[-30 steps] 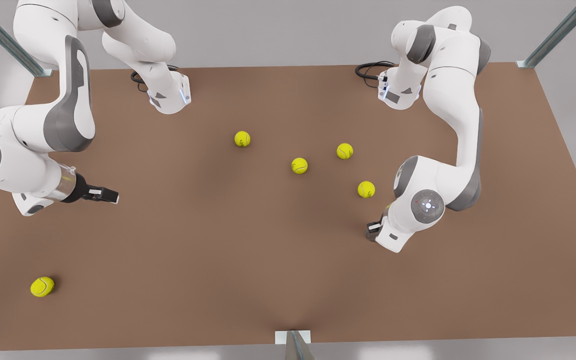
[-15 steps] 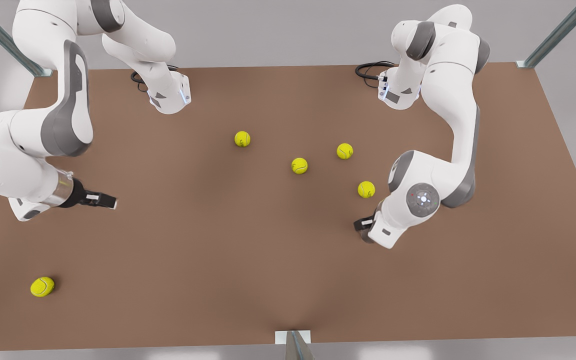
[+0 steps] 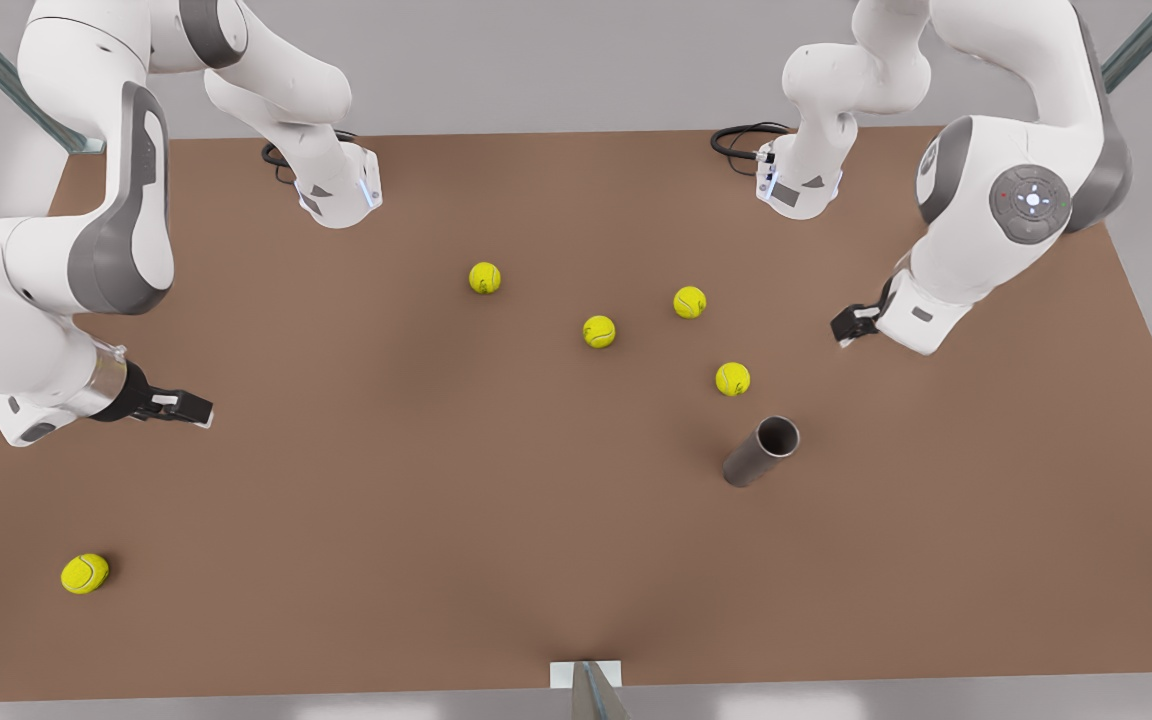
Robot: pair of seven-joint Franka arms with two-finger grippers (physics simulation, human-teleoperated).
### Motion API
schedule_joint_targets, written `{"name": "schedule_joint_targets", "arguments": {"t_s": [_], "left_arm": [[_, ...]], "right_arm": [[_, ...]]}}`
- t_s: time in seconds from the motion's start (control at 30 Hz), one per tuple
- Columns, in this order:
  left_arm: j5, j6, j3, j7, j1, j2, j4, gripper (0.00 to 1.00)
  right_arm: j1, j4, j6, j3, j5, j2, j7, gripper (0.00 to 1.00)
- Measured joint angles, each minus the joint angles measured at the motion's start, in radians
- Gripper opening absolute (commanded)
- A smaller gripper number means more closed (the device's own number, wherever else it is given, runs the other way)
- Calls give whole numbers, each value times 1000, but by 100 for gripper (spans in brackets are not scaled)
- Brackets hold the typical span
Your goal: Put the tennis tube upright
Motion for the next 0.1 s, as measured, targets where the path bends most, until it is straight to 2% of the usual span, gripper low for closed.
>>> {"name": "schedule_joint_targets", "arguments": {"t_s": [0.1], "left_arm": [[5, 20, 7, 54, 10, -15, -25, 100]], "right_arm": [[-2, 0, 1, -1, -1, 0, -5, 100]]}}
